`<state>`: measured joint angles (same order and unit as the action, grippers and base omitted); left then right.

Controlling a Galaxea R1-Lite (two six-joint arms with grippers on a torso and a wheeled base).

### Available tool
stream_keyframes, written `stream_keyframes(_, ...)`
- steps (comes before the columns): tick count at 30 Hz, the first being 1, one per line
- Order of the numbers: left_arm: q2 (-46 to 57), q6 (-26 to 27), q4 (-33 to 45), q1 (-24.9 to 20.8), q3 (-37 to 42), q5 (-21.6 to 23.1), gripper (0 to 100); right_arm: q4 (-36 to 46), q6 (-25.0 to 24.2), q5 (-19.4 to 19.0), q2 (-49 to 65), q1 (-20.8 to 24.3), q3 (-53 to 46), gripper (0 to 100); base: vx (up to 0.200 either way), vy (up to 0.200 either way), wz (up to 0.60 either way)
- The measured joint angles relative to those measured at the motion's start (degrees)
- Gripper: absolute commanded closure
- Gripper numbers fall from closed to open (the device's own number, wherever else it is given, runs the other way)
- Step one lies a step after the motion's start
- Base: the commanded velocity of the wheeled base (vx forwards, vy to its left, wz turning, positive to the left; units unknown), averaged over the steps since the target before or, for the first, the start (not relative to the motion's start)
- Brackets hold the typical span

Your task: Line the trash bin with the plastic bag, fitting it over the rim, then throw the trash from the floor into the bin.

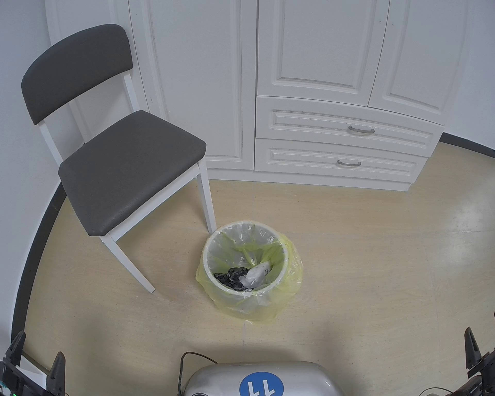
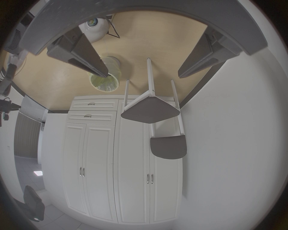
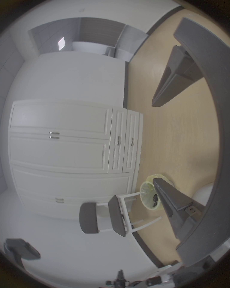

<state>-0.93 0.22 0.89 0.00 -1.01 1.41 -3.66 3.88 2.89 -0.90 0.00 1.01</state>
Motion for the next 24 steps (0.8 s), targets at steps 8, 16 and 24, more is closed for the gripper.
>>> stream_keyframes(8, 0.0, 0.02, -0.1, 0.0, 0.0, 0.0, 0, 0.73, -5.57, 1.18, 0.0, 0.0, 0.0, 0, 0.0, 0.0, 0.0)
stream_keyframes(16, 0.0, 0.02, -0.07, 0.0, 0.0, 0.0, 0, 3.73, -3.47, -2.68, -0.02, -0.07, 0.0, 0, 0.0, 0.0, 0.0)
stream_keyframes(24, 0.0, 0.16, -0.02, 0.0, 0.0, 0.17, 0, 3.9, -3.93, -2.91, -0.44, 0.38, 0.0, 0, 0.0, 0.0, 0.0)
